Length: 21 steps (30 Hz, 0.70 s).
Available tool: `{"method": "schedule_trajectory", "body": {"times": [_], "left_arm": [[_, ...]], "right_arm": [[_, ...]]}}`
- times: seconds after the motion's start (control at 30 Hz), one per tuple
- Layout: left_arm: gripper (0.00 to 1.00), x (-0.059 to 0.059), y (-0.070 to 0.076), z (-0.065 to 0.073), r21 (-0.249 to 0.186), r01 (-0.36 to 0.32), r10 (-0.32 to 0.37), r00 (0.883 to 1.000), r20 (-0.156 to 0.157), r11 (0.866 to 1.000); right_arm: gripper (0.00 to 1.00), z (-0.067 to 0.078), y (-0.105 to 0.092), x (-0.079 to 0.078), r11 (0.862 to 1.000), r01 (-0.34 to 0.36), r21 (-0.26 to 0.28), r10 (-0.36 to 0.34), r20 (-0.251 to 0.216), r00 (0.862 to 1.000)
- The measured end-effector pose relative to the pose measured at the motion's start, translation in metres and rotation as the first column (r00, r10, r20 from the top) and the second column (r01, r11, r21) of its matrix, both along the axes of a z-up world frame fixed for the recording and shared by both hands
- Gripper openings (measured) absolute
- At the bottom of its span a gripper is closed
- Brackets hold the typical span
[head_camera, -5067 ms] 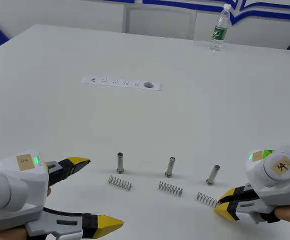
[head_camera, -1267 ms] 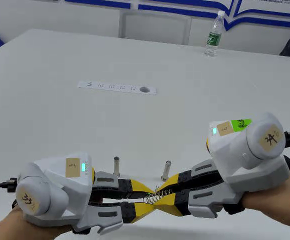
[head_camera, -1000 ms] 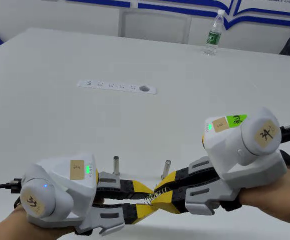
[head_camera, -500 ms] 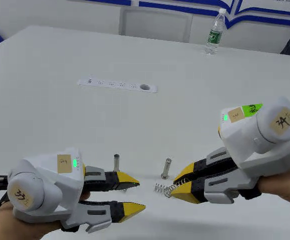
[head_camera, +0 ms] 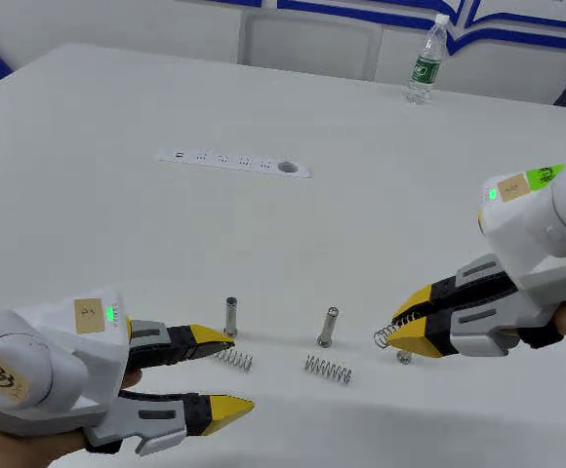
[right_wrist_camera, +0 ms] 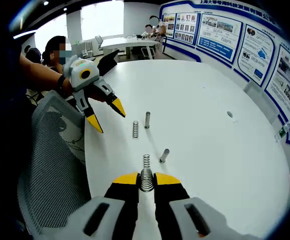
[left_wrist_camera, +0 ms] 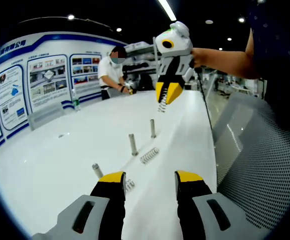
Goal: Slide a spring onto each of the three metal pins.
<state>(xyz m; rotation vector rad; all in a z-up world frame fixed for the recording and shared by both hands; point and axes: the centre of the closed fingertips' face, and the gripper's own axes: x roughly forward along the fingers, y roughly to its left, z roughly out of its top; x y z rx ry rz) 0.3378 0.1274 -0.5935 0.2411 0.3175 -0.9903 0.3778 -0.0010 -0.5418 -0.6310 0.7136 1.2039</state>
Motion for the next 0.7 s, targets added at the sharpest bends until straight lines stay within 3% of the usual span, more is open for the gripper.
{"method": "schedule_trajectory", "body": {"times": [0.17, 0.37, 0.7], "left_arm": [[0.48, 0.001, 0.009, -0.003, -0.009, -0.044, 0.044, 0.999, -0.029, 0.999], [0.54, 0.002, 0.018, -0.005, -0.011, -0.079, 0.079, 0.996, -0.044, 0.997], [0.60, 0.002, 0.022, -0.008, -0.015, -0.110, 0.109, 0.992, -0.063, 0.994]], "right_arm": [[0.12, 0.004, -0.012, 0.012, 0.999, 0.026, -0.028, -0.026, 0.011, 1.000], [0.12, 0.002, -0.025, 0.026, 0.995, 0.042, -0.087, -0.040, 0.024, 0.999], [0.12, -0.019, -0.040, 0.043, 0.977, 0.046, -0.206, -0.049, -0.006, 0.999]]}}
